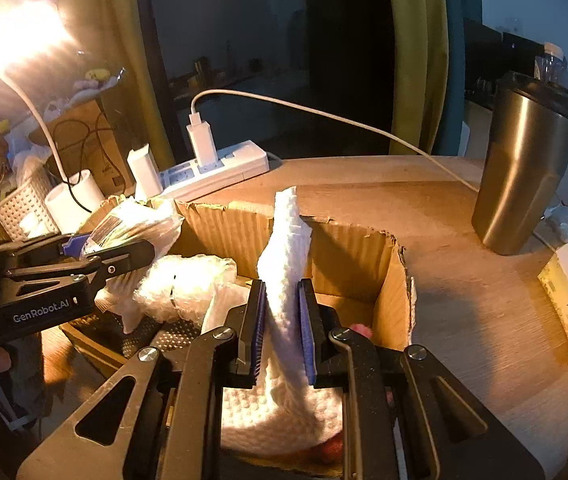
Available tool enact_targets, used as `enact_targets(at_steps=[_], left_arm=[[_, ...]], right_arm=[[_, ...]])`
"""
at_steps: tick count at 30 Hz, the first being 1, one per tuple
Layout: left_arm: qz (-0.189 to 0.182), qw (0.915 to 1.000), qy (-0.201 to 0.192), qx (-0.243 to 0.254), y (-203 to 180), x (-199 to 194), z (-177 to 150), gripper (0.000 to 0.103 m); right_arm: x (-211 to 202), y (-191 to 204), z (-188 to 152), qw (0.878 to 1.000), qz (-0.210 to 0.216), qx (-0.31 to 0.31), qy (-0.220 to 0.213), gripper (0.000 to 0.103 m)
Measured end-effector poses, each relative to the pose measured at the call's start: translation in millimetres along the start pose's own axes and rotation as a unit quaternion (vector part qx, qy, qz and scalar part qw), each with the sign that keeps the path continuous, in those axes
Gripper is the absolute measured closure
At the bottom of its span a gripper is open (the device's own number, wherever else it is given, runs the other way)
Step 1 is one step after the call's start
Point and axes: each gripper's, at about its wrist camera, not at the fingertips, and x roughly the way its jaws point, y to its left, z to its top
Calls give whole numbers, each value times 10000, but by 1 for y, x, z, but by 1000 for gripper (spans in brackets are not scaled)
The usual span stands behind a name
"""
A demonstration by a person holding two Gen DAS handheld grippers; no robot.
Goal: Organize soft objects
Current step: 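Lower and release the cotton-swab bag with left tool while right tool drops the wipe in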
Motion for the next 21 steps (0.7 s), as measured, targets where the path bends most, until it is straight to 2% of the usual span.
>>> enact_targets(at_steps=[6, 10, 12, 14, 15, 17, 21], left_arm=[[37, 9995, 286, 106, -4, 10, -1, 54], [5, 9995, 310, 43, -3, 9, 0, 54], [-12, 9995, 314, 21, -2, 8, 0, 53], [5, 9996, 263, 28, -3, 3, 1, 50], [5, 9997, 233, 19, -3, 1, 1, 49], [-20, 9999, 168, -14, -2, -4, 3, 35], [-26, 10000, 13, -79, -2, -15, 6, 33]], right_arm=[[2, 3, -1, 9999, -102, -114, 59, 85], [2, 3, -1, 9998, -119, -87, 96, 84], [1, 3, 0, 9998, -96, -87, 127, 79], [-1, 3, 0, 9999, -63, -59, 115, 66], [-3, 3, 0, 9999, -52, -48, 96, 63], [-7, 3, 1, 9999, -68, -42, 62, 62], [-15, 4, 3, 9999, -113, -49, -19, 61]])
